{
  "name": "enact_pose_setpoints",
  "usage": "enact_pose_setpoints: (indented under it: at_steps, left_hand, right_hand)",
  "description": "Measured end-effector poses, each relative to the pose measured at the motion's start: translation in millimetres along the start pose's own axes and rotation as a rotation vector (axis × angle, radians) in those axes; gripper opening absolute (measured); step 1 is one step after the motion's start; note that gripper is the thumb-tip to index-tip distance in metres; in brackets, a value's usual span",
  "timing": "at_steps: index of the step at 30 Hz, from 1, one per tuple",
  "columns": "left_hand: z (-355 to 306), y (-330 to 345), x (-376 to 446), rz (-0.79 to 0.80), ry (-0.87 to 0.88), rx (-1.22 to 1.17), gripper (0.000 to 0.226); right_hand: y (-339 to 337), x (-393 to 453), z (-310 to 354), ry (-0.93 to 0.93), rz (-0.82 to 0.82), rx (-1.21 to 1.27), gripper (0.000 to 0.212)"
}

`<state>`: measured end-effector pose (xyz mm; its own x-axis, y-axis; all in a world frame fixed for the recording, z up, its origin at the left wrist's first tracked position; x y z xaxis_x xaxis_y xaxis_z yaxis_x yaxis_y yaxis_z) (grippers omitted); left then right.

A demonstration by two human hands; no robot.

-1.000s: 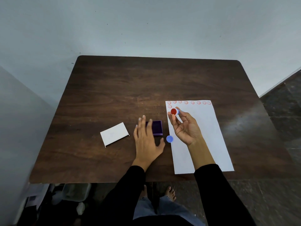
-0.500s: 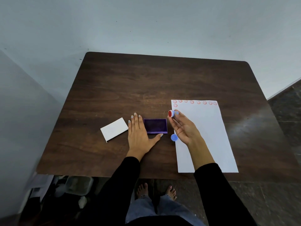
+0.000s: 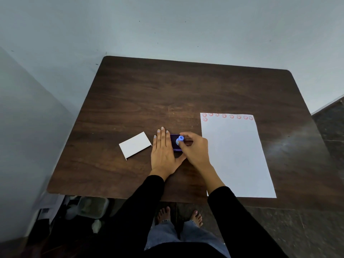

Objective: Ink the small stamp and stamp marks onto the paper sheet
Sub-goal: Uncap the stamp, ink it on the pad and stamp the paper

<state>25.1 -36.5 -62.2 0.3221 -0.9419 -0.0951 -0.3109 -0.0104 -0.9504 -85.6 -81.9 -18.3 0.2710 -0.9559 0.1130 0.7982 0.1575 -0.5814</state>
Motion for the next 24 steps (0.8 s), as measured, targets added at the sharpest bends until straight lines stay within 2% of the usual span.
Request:
enact_pose_setpoints:
  at_steps: [8, 24]
  left_hand:
    - [-0.5, 0.4, 0.6, 0.007, -0.010, -0.006, 0.098]
    - [-2.1, -5.2, -0.7, 0.021, -0.010, -0.008, 0.098]
  right_hand:
    - [4.2, -1.1, 1.6, -0.052, 0.044, -0.114, 0.029]
    - [-5.7, 3.9, 8.3, -0.042, 0.094, -0.067, 0.017]
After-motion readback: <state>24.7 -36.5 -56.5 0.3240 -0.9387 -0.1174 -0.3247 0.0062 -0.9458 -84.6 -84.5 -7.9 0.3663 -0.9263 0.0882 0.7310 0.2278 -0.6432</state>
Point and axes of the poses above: each hand's wrist, its own x-axis towards the middle knuckle, its own y-axis out of the palm, z = x × y, the point moved 2 cm from there along x, towards the middle knuckle, and after that the axes turned 9 degrees about -y, right-handed, at the moved point
